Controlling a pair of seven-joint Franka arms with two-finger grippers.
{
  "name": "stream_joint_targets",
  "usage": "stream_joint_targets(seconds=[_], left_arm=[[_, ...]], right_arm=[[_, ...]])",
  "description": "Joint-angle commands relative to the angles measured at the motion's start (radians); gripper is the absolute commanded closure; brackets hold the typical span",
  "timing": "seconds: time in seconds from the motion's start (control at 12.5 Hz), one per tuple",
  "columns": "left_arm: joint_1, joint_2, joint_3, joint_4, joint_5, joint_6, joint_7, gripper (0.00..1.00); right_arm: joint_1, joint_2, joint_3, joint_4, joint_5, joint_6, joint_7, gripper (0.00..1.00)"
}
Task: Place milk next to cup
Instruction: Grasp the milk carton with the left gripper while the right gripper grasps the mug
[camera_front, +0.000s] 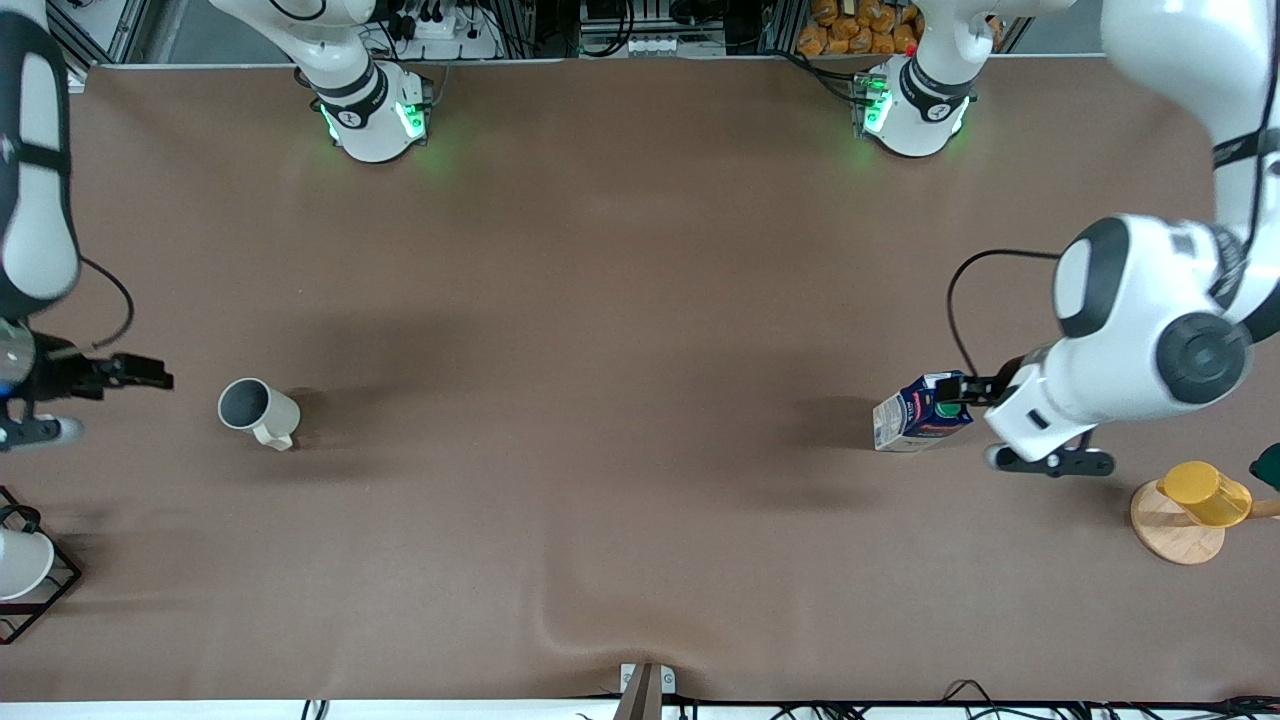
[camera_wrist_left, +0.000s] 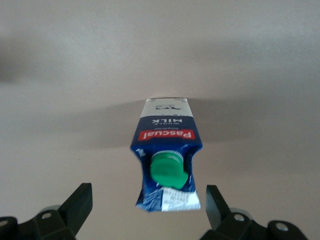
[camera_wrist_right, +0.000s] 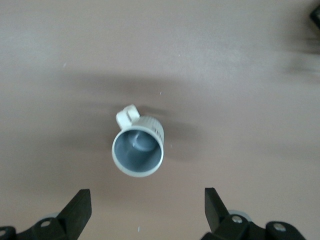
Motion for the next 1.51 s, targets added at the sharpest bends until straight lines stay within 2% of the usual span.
stream_joint_targets(seconds=[0.0, 0.32, 0.56, 0.8, 0.88, 0.96, 1.04, 1.12, 1.2, 1.43], left_arm=[[0.000, 0.003, 0.002, 0.025, -0.015, -0.006, -0.017, 0.00], [-0.001, 0.040, 0.001, 0.007, -0.017, -0.006, -0.020, 0.00], [-0.020, 0.068, 0.001, -0.004, -0.017, -0.006, -0.025, 0.00], [-0.021, 0.088, 0.002, -0.004, -0.017, -0.006, -0.026, 0.00], [-0.021, 0.100, 0.001, -0.002, -0.017, -0.004, -0.025, 0.00], [-0.021, 0.106, 0.002, -0.002, -0.017, 0.002, -0.025, 0.00], [-0.021, 0.106, 0.001, -0.007, -0.017, 0.001, -0.025, 0.47], [-0.020, 0.104, 0.001, -0.011, -0.017, -0.003, -0.023, 0.86], [-0.020, 0.104, 0.001, -0.010, -0.015, -0.003, -0.021, 1.00], [-0.018, 0.089, 0.002, 0.002, -0.009, -0.003, -0.020, 1.00]], right_arm=[[-0.031, 0.065, 0.007, 0.017, 0.054, 0.025, -0.015, 0.00], [-0.025, 0.140, 0.007, -0.001, 0.052, 0.065, -0.067, 0.02], [-0.033, 0.182, 0.009, -0.009, 0.052, 0.091, -0.077, 0.11], [-0.025, 0.180, 0.009, -0.091, 0.052, 0.163, -0.077, 0.36], [-0.023, 0.179, 0.009, -0.111, 0.052, 0.176, -0.077, 0.56], [-0.022, 0.179, 0.010, -0.113, 0.054, 0.173, -0.075, 0.83], [-0.017, 0.176, 0.010, -0.111, 0.054, 0.165, -0.074, 1.00], [-0.005, 0.168, 0.012, -0.108, 0.054, 0.150, -0.064, 1.00], [0.009, 0.163, 0.012, -0.101, 0.055, 0.127, -0.061, 1.00], [0.048, 0.130, 0.013, -0.061, 0.055, 0.031, 0.047, 1.00]])
